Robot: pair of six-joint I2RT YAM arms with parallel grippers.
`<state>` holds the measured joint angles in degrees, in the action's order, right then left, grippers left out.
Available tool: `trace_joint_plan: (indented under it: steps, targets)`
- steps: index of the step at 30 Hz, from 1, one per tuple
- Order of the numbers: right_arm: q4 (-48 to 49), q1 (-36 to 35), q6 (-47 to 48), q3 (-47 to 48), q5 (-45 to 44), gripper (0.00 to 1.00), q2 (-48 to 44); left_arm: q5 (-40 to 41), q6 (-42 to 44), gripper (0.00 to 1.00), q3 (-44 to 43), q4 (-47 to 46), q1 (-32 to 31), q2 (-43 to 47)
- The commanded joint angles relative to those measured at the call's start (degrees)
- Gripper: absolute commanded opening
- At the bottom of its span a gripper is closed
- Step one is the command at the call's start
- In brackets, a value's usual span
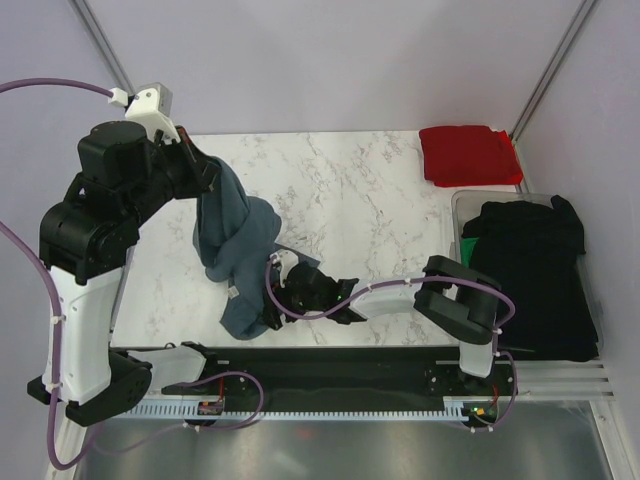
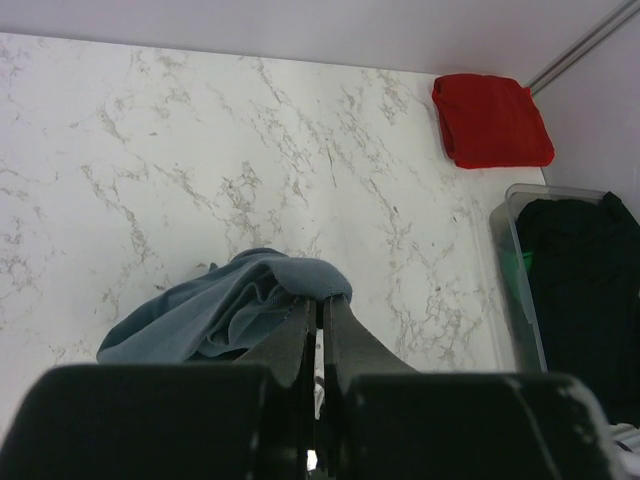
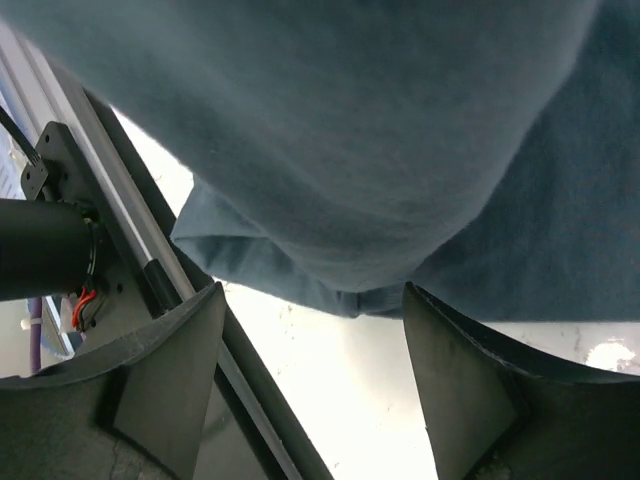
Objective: Fold and stack the t-shirts
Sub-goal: Flatten the tshirt out
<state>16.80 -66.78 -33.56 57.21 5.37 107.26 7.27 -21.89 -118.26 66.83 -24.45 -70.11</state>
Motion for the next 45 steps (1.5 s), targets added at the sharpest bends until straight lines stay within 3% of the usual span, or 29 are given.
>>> trace_joint_plan:
  steps: [1, 7, 10, 14, 17, 23, 30, 38, 45]
  targets:
    - [7.72, 0.16, -0.72, 1.51, -0.26, 0.78, 0.93, -0.41, 2.11, 0.02, -2.59, -1.88, 0.28, 0.41]
    - [12.91, 0.25, -0.37, -1.31, -6.51, 0.64, 0.66, -0.24, 2.29, 0.02, -2.59, -1.44, 0.28, 0.58]
    - [14.05, 0.25, -0.19, -0.96, -7.04, 0.48, 1.89, -0.41, 2.03, 0.02, -2.50, -1.44, 0.28, 0.50]
    - [13.18, 0.25, -0.19, 0.36, -7.30, 0.15, 3.13, -0.41, 2.11, 0.02, -2.77, -1.35, 0.28, 0.23]
    - [11.77, 0.25, -0.01, 0.27, -7.83, 0.00, 2.16, -0.24, 2.11, 0.02, -2.94, -1.44, 0.28, 0.23]
    - [-2.96, -0.10, 0.60, -1.83, -10.28, 0.00, -7.93, 2.13, 1.94, 0.02, -5.58, -0.56, 0.28, -0.73]
    - [-28.37, -0.10, 4.20, -3.07, -23.70, 0.01, -33.74, 8.64, 1.94, 0.02, -10.75, 0.23, 0.28, -1.87]
    - [-56.66, 1.74, 6.14, 9.83, -40.15, 0.00, -50.20, 16.19, 2.64, 0.02, -14.63, 0.32, 0.28, -2.14]
    - [-67.76, 3.94, 7.89, 28.53, -55.79, 0.00, -55.32, 23.13, 2.20, 0.02, -14.46, 0.85, 0.28, -0.56]
